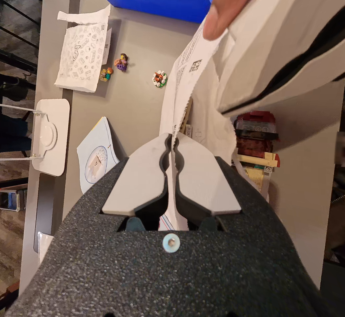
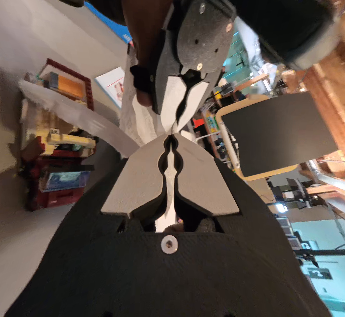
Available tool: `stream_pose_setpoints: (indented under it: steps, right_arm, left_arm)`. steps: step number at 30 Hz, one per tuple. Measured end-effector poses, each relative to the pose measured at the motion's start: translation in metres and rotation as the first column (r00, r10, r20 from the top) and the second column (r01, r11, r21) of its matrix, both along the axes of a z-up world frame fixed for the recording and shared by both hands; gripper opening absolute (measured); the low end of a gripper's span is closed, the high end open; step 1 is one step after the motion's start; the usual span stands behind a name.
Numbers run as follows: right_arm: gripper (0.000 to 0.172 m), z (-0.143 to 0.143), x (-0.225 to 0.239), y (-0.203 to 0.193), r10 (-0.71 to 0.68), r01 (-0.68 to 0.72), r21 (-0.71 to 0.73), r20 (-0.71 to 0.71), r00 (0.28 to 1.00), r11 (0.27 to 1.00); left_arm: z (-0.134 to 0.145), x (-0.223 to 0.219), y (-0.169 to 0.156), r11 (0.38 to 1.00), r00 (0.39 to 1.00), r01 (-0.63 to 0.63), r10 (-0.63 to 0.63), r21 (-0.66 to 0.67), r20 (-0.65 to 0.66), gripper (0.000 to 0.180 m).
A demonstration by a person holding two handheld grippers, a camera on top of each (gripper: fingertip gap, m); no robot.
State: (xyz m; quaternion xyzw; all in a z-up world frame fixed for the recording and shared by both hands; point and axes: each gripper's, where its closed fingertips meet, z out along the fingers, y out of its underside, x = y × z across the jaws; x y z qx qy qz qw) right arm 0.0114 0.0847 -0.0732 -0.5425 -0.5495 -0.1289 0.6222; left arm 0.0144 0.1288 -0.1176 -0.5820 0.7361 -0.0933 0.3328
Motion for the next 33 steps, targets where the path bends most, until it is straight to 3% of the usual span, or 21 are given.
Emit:
stream_pose_setpoints:
  steps: [5, 9, 16, 33]
  right_arm:
    - [0.000, -0.034, -0.001, -0.006, -0.016, 0.043, -0.238, 0.114, 0.993, 0.970]
    - [0.000, -0.056, 0.001, -0.013, -0.020, 0.080, -0.318, 0.189, 0.982, 0.945]
    - [0.000, -0.077, 0.006, -0.017, -0.035, 0.132, -0.320, 0.290, 0.956, 0.938]
    - [0.000, -0.099, 0.018, -0.008, -0.084, 0.198, -0.317, 0.340, 0.937, 0.927]
  left_arm:
    - [0.000, 0.003, -0.001, 0.998, 1.000, -0.026, 0.025, 0.052, 0.009, 0.000]
    - [-0.004, 0.003, -0.001, 0.997, 0.999, -0.045, 0.044, 0.066, 0.013, 0.000]
    - [-0.004, 0.004, 0.002, 0.994, 0.997, -0.073, 0.071, 0.083, 0.036, 0.000]
    - [0.006, 0.002, 0.018, 0.983, 0.988, -0.133, 0.122, 0.126, 0.091, 0.000]
